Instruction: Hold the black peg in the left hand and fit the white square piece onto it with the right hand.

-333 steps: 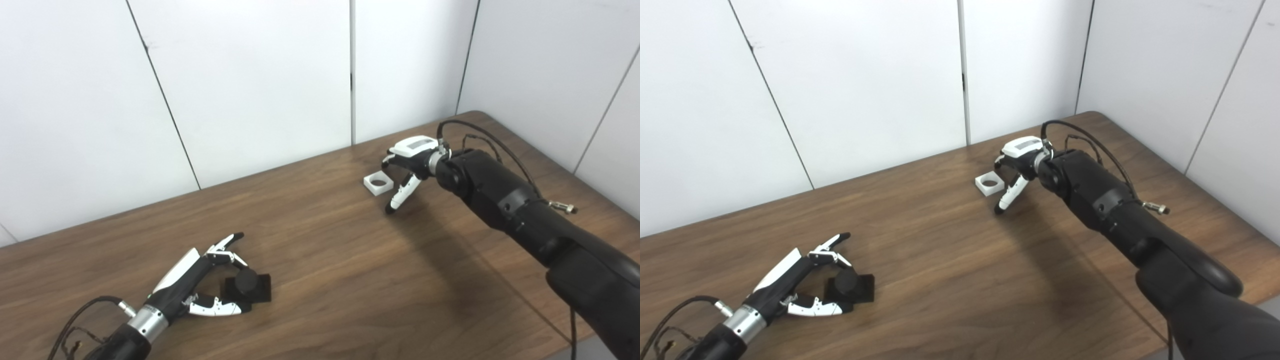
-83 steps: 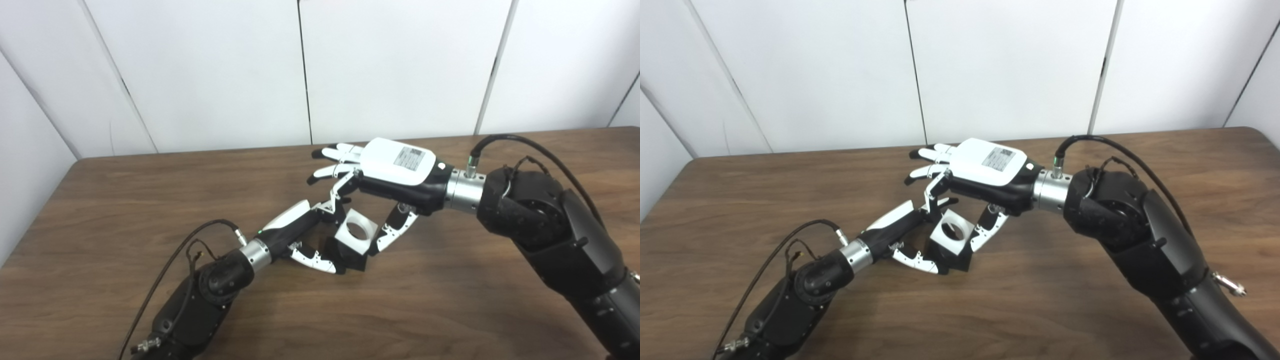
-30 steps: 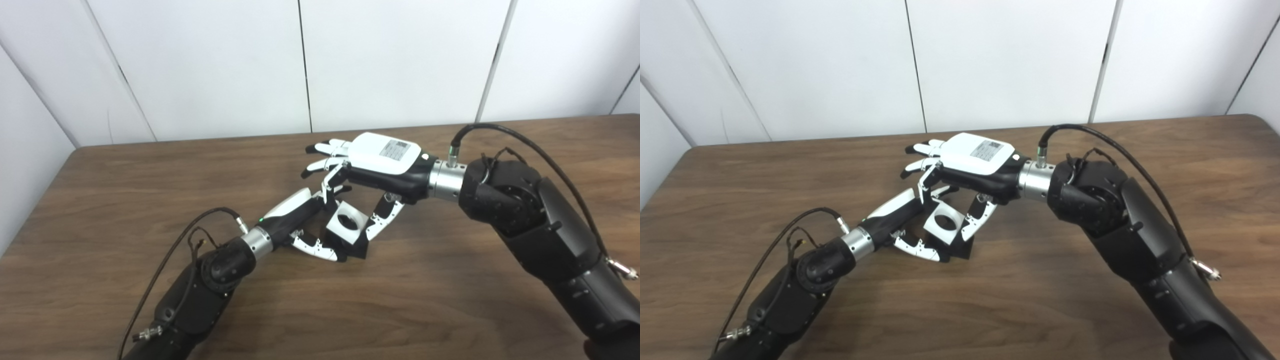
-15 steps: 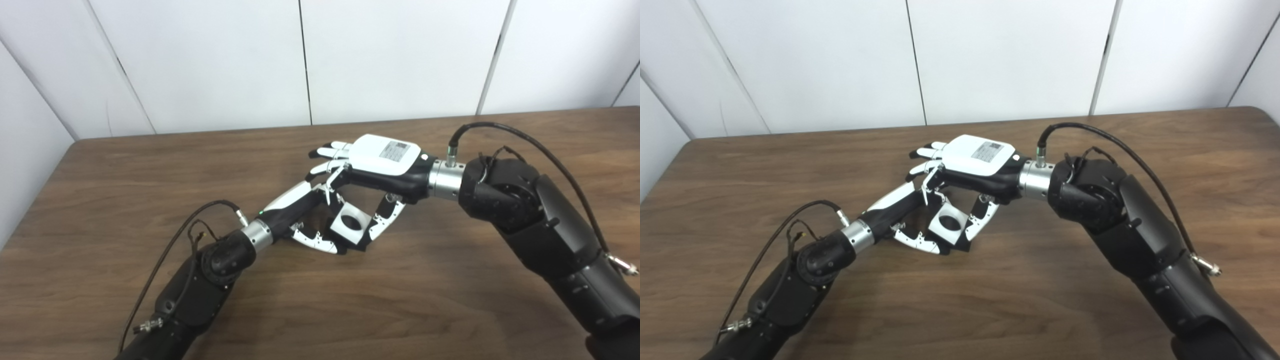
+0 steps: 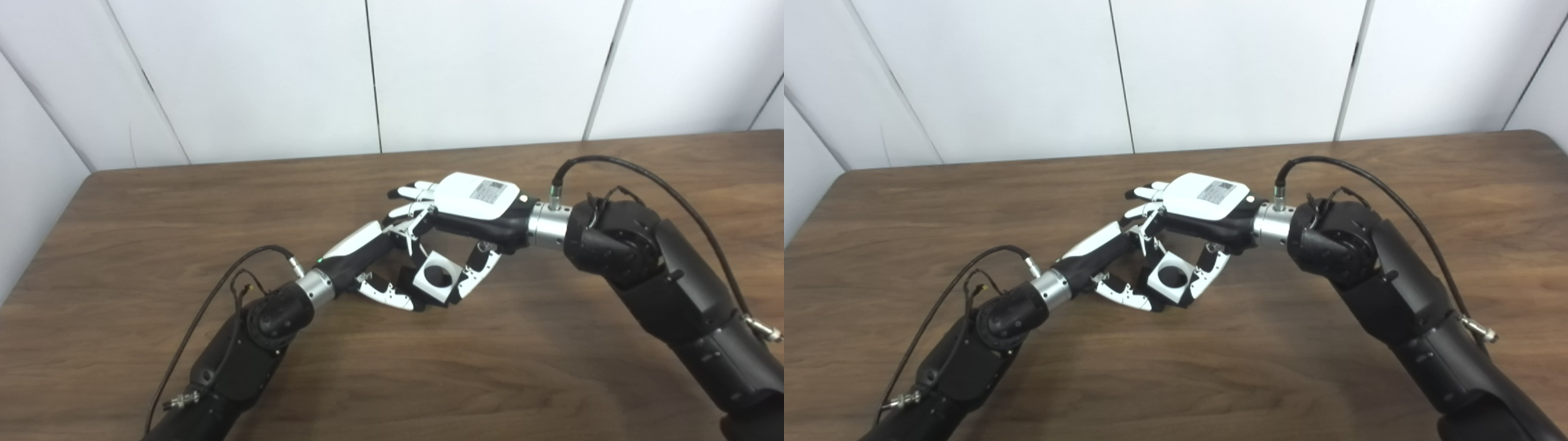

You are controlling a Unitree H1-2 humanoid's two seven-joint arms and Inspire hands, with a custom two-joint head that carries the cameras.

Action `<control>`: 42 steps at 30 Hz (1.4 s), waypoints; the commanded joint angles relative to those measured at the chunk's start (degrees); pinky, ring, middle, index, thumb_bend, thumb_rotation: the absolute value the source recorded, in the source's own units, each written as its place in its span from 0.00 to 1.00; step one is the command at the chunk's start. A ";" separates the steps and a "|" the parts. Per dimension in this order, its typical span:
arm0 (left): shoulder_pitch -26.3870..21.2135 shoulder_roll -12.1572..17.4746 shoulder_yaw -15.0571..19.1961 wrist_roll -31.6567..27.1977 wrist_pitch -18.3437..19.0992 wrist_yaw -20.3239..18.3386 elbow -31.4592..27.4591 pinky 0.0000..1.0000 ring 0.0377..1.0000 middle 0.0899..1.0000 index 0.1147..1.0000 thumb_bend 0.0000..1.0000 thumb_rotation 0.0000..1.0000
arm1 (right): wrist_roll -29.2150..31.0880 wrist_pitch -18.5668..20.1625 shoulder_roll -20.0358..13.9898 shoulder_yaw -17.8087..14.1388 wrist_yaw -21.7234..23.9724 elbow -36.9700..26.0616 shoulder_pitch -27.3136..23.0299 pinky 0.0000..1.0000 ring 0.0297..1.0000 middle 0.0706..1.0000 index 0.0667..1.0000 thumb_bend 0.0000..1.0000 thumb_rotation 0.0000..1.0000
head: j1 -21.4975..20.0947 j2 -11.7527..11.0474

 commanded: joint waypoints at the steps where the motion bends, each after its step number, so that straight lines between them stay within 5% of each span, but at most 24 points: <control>1: 2.38 -0.35 -2.28 2.04 3.52 -3.82 1.63 1.00 1.00 1.00 0.43 0.52 0.08 | 0.02 -0.91 -0.35 -0.80 -1.78 -0.13 -1.74 1.00 1.00 0.88 0.44 0.52 0.14 | 0.21 0.10; 38: 2.30 -0.63 -2.09 2.39 4.87 -4.00 0.88 1.00 1.00 1.00 0.43 0.52 0.09 | -4.59 1.55 3.08 1.03 -6.55 6.96 0.42 1.00 1.00 0.89 0.45 0.52 0.15 | 0.59 0.75; 41: 2.19 -0.66 -2.04 2.35 4.26 -3.81 1.51 1.00 1.00 1.00 0.43 0.52 0.09 | -6.71 4.60 2.23 1.43 -4.19 4.73 0.29 1.00 1.00 0.98 0.88 0.87 0.30 | 0.71 0.62; 42: 2.11 -0.63 -2.06 2.40 4.04 -3.77 1.76 1.00 1.00 1.00 0.42 0.52 0.09 | -7.17 5.09 2.07 1.49 -3.96 4.33 0.27 1.00 1.00 0.99 0.94 0.91 0.31 | 0.53 0.59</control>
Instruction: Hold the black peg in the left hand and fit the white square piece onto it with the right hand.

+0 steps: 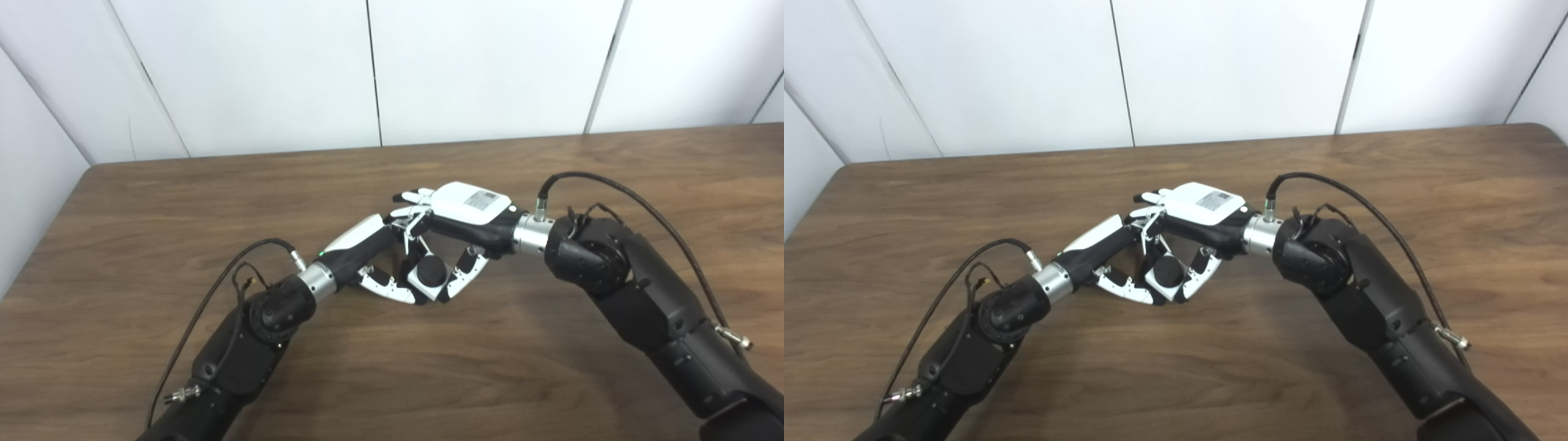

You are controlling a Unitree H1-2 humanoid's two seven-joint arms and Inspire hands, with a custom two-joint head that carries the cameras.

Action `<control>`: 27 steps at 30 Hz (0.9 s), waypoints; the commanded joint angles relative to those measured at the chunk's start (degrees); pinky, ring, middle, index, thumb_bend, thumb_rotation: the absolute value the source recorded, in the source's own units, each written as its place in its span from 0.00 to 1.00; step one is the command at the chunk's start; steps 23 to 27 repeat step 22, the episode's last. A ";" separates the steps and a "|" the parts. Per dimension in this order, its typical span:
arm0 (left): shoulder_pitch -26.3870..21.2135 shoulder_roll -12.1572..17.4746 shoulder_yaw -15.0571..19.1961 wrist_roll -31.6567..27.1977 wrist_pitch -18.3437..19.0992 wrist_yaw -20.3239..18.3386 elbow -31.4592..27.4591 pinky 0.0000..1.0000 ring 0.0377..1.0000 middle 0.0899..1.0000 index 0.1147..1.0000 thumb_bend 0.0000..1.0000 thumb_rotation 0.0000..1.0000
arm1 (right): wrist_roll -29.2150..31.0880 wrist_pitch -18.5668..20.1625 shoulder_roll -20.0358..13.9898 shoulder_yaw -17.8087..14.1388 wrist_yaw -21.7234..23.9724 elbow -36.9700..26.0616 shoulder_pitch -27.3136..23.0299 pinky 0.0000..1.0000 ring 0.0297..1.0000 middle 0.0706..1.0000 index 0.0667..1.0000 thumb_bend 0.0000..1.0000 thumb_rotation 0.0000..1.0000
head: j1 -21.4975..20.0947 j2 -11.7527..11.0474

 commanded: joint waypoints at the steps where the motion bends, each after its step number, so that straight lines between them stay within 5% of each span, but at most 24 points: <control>1: 1.88 -0.44 -2.08 1.54 2.94 -3.78 2.81 1.00 1.00 1.00 0.42 0.52 0.09 | -1.06 1.92 -1.11 -0.36 0.68 -2.19 -1.63 1.00 1.00 0.99 0.97 0.93 0.32 | 0.00 0.06; 27: 1.73 -0.39 -1.97 1.36 2.73 -3.78 3.16 1.00 1.00 1.00 0.42 0.52 0.08 | 0.63 4.85 -4.71 -4.39 1.29 -4.46 -0.03 1.00 1.00 1.00 1.00 0.96 0.33 | -0.82 -0.17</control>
